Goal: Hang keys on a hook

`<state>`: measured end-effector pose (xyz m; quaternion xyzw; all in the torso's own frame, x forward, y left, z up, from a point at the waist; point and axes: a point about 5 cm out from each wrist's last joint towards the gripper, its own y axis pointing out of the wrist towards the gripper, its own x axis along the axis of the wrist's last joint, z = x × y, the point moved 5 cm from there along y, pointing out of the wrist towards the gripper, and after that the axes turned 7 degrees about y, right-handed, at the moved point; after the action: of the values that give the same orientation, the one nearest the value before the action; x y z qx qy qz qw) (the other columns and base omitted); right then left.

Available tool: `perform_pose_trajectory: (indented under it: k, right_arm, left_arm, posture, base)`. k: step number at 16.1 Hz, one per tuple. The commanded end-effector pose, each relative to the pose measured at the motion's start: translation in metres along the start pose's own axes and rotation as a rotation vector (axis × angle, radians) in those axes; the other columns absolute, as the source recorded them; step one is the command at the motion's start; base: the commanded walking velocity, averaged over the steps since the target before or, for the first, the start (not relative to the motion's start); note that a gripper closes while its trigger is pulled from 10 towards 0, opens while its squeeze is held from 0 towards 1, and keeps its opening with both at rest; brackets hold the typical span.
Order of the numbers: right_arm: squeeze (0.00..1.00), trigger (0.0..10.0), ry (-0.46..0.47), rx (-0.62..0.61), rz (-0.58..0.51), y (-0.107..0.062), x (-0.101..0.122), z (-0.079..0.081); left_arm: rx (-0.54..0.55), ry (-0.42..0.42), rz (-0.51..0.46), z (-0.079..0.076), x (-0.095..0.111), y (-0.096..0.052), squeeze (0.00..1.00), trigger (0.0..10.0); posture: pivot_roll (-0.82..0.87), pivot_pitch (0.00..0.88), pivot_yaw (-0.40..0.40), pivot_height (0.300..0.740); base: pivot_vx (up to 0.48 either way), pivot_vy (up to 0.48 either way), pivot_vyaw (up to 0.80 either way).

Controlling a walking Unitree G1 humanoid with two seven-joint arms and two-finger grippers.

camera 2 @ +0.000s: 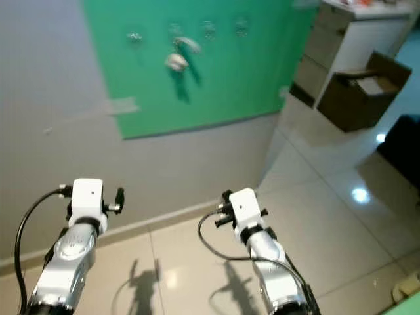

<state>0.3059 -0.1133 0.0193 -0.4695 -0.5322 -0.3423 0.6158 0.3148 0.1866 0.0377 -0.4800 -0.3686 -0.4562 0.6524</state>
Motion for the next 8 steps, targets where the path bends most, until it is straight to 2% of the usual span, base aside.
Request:
perform_pose_trajectory:
  k: [1,2,8]
  right_arm:
    - [0.0,0.0,-0.007,-0.024,0.027,-0.004,-0.008,-0.0119]
    - [0.0,0.0,-0.007,-0.023,0.029,-0.0036,-0.0088,-0.0119]
    - [0.0,0.0,-0.011,-0.013,0.039,0.0,-0.0115,-0.0097]
  left_arm:
    - [-0.034,-0.008,-0.02,-0.0113,0.0077,-0.0001,0.0,10.0]
    - [-0.033,0.002,-0.018,-0.0109,0.0072,0.0001,0.0,10.0]
    - [-0.031,0.007,-0.011,-0.0105,0.0047,0.0012,0.0,10.0]
  posture:
    - [-0.08,0.0,0.013,0.74]
    - [-0.08,0.0,0.012,0.74]
    - [-0.08,0.0,0.015,0.74]
  base:
    - [0.33,0.349,0.0]
    - [0.364,0.311,0.0]
    - [0.446,0.0,0.0]
